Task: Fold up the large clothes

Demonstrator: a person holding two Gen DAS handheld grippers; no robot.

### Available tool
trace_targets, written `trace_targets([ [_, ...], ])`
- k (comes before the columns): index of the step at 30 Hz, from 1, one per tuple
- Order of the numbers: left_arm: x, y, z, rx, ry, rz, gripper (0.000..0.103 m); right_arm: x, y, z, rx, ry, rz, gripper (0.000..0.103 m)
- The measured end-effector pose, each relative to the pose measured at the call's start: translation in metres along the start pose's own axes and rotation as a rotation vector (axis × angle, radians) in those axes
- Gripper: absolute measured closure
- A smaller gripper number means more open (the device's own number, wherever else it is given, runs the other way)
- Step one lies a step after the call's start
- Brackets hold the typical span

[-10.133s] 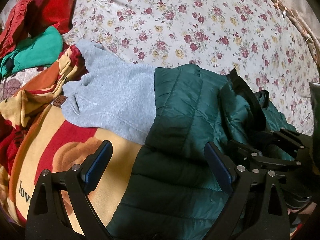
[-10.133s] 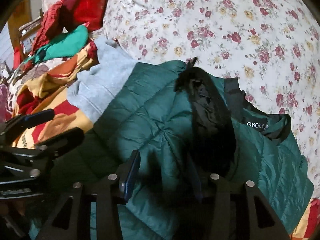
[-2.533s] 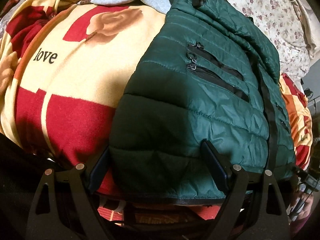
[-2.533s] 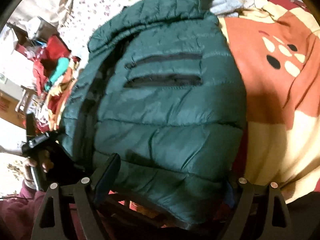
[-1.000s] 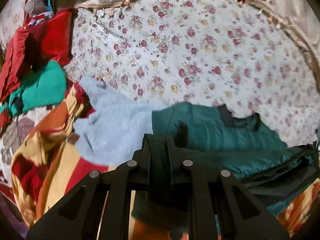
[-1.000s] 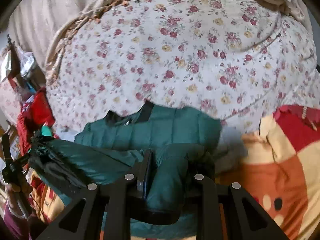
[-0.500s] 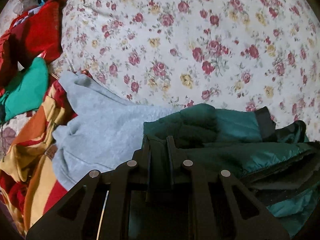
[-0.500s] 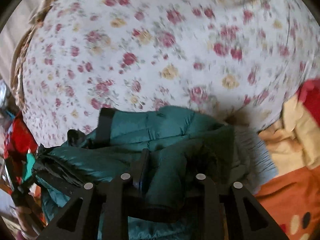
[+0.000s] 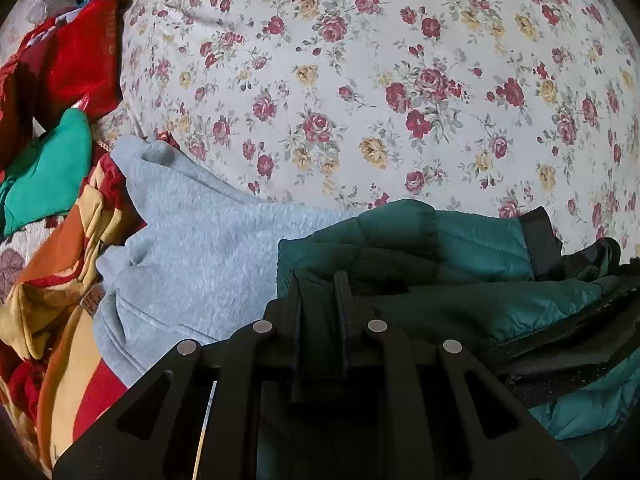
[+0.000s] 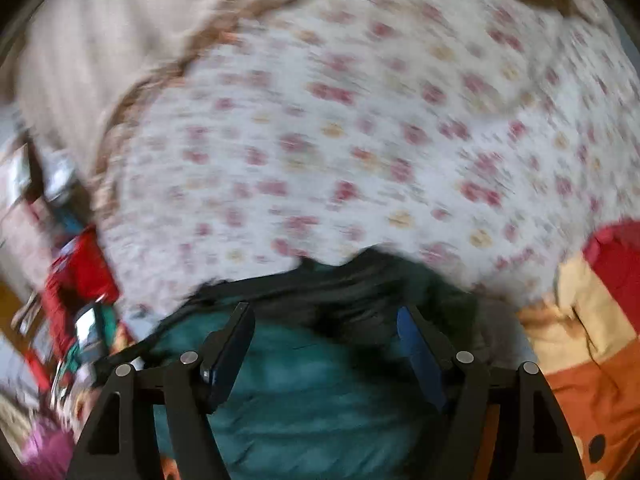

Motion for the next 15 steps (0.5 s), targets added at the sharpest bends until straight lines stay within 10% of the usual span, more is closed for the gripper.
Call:
trace_targets([
  [5, 0.001, 0.002, 0.0, -0.003, -0.006, -0.007, 0.088, 0.046, -0.046, 0.071, -0.017, 0.289, 0.165, 0.032],
  [10, 0.0, 0.007, 0.002, 0.02, -0.028, -0.007, 0.083, 0.05, -0.122, 0.089, 0.039, 0.321, 0.222, 0.032],
  [13, -0.004, 0.02, 0.012, 0.089, -0.01, -0.022, 0.054, 0.048, -0.16, 0.078, 0.104, 0.272, 0.238, 0.032],
  [15, -0.006, 0.038, 0.025, 0.103, 0.033, -0.084, 0.012, 0.051, -0.176, 0.068, 0.14, 0.242, 0.253, 0.031],
])
Point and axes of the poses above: each gripper's, at about its wrist camera, not at the fingertips, and y roughly against the way its jaws point, z to its left, x to its underside, the point moved 1 cm from there along -y, roughly the way its jaws point, and after that the axes turned 5 degrees about -y, right-handed, at the moved point
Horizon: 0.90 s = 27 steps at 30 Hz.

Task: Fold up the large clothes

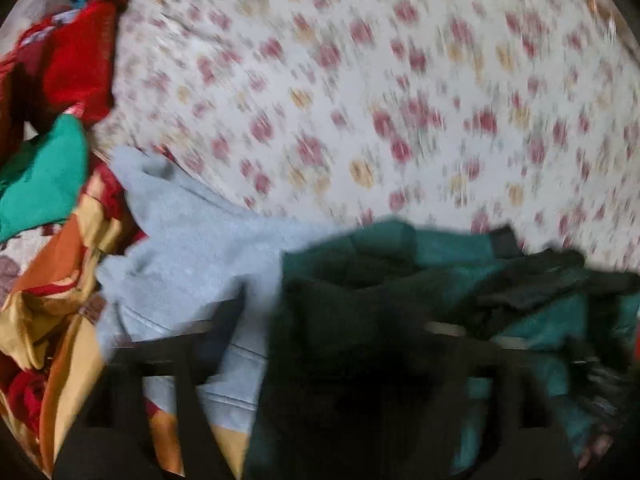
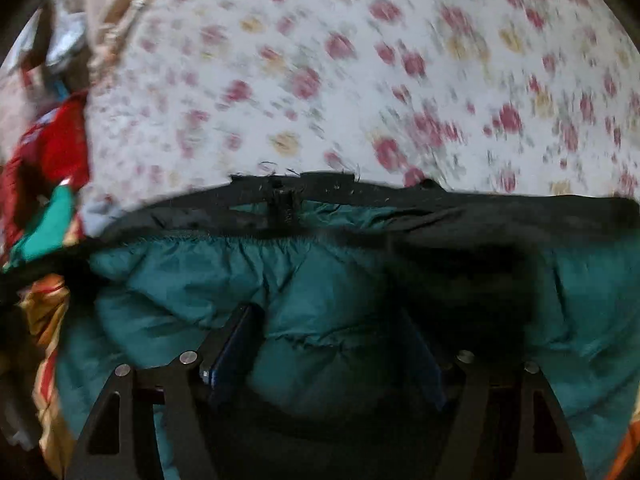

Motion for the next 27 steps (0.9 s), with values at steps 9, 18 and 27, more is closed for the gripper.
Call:
trace_targets([
  [9, 0.008, 0.017, -0.004, 0.049, -0.044, 0.004, 0.01, -0.007, 0.019, -0.007, -0.042, -0.064, -0.009, 0.03],
  [18, 0.028, -0.022, -0.024, 0.006, -0.07, 0.065, 0.01, -0.011, 0.06, -0.067, 0.166, -0.007, -0.13, 0.026],
  [27, 0.029, -0.04, -0.028, -0.005, -0.058, 0.051, 0.01, -0.004, 0.003, -0.105, 0.18, -0.071, -0.081, 0.017],
])
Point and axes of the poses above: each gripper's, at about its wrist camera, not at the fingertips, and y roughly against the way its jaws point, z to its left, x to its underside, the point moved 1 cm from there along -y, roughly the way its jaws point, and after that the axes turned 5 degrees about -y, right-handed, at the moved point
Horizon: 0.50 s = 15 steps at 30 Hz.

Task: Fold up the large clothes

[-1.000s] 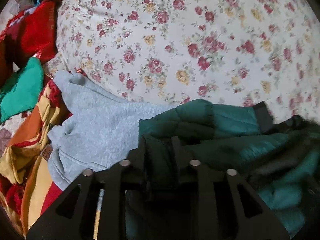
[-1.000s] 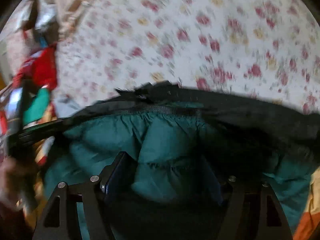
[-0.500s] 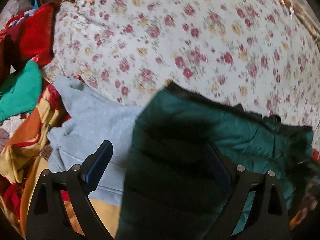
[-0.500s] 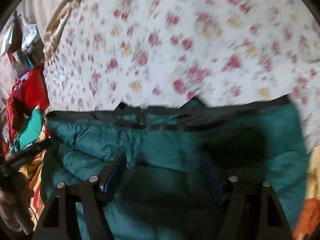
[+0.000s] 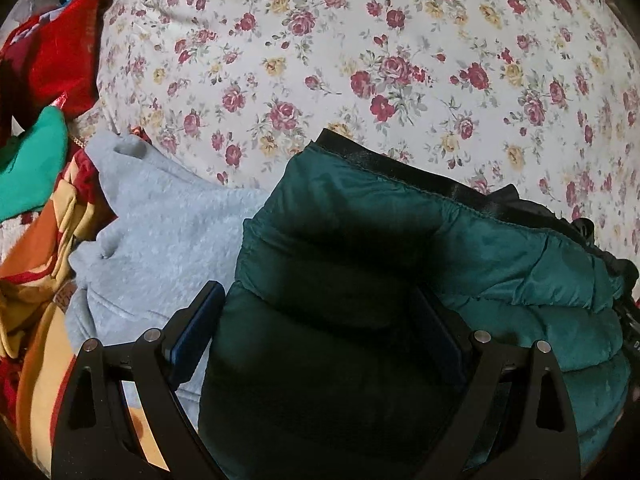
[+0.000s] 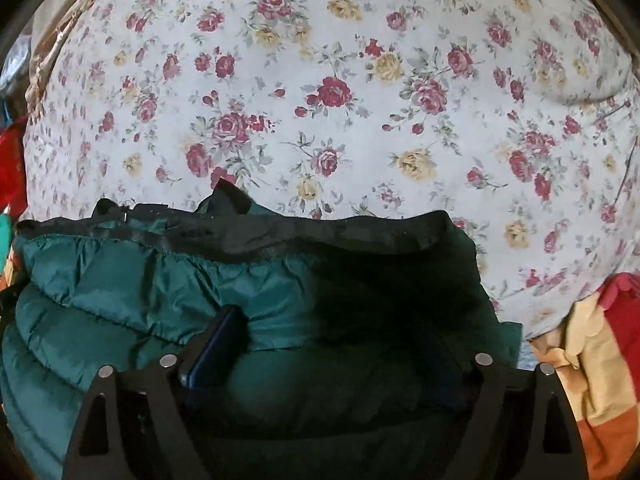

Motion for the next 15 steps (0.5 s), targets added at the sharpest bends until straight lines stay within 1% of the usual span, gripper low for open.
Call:
trace_targets([
  [3, 0.001, -0.001, 0.0, -0.002, -0.002, -0.003, 0.01, -0.001, 0.0, -0.004, -0.022, -0.015, 0.004, 0.017],
  [5, 0.001, -0.001, 0.0, 0.0, -0.002, 0.001, 0.009, -0.002, 0.007, -0.007, -0.033, -0.021, 0.014, 0.017],
  [7, 0.001, -0.002, 0.0, 0.002, 0.0, 0.005, 0.009, -0.004, 0.025, -0.013, -0.051, -0.043, 0.006, 0.017],
  [10, 0.001, -0.003, 0.001, 0.008, 0.007, 0.01, 0.009, -0.004, 0.057, -0.019, -0.126, -0.08, -0.035, 0.017],
  [12, 0.001, -0.003, 0.002, 0.011, 0.01, 0.01, 0.009, 0.002, 0.071, -0.021, -0.153, -0.072, -0.041, 0.017],
  [15, 0.002, -0.003, 0.002, 0.012, 0.014, 0.005, 0.009, 0.015, 0.069, -0.028, -0.123, -0.078, -0.016, 0.017],
])
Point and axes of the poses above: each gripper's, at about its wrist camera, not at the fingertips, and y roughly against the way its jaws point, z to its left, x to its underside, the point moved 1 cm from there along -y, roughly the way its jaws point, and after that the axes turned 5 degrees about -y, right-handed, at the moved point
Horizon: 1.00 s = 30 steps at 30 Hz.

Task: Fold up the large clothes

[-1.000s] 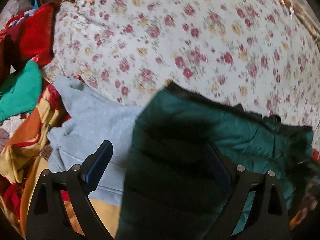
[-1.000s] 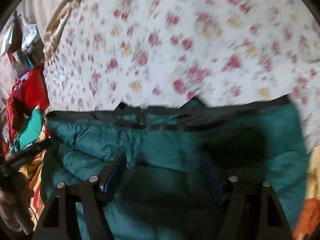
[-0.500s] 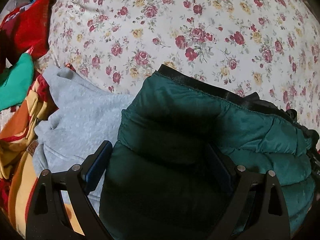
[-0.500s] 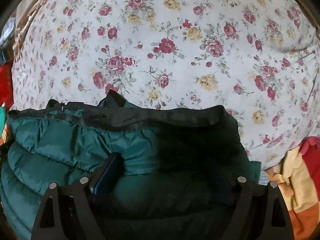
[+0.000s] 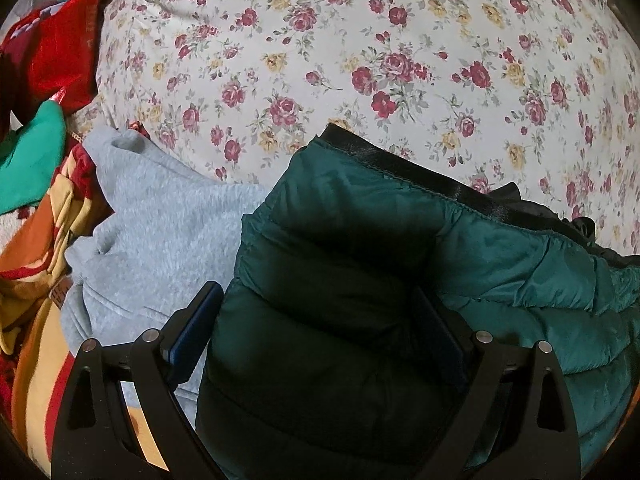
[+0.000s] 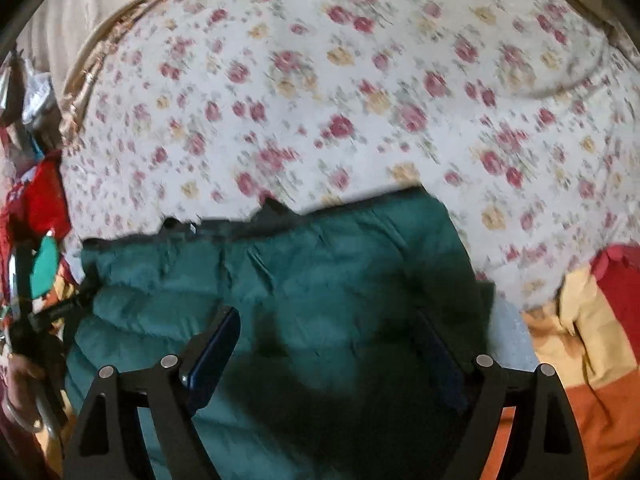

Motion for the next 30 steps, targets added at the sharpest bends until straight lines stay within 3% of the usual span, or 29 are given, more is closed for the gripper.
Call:
trace_targets([
  [4, 0.001, 0.0, -0.001, -0.005, 0.003, -0.007, 0.008, 0.014, -0.022, -0.015, 0.03, -0.09, 0.025, 0.017],
  [7, 0.003, 0.003, 0.0, -0.011, -0.001, 0.004, 0.008, 0.014, -0.028, -0.011, 0.048, -0.08, 0.044, 0.017],
  [12, 0.008, 0.022, 0.006, 0.009, -0.002, 0.024, 0.008, 0.009, 0.008, -0.009, 0.02, -0.084, 0.025, 0.017],
  [17, 0.021, 0.043, 0.009, 0.036, -0.015, 0.02, 0.008, 0.028, 0.047, -0.007, 0.028, -0.048, -0.001, 0.017],
  [24, 0.042, 0.056, 0.009, 0.062, -0.013, 0.034, 0.008, 0.059, 0.009, -0.029, 0.053, -0.134, 0.145, 0.017],
  [30, 0.049, 0.059, 0.011, 0.073, -0.01, 0.041, 0.008, 0.055, 0.028, -0.032, 0.045, -0.145, 0.116, 0.017],
])
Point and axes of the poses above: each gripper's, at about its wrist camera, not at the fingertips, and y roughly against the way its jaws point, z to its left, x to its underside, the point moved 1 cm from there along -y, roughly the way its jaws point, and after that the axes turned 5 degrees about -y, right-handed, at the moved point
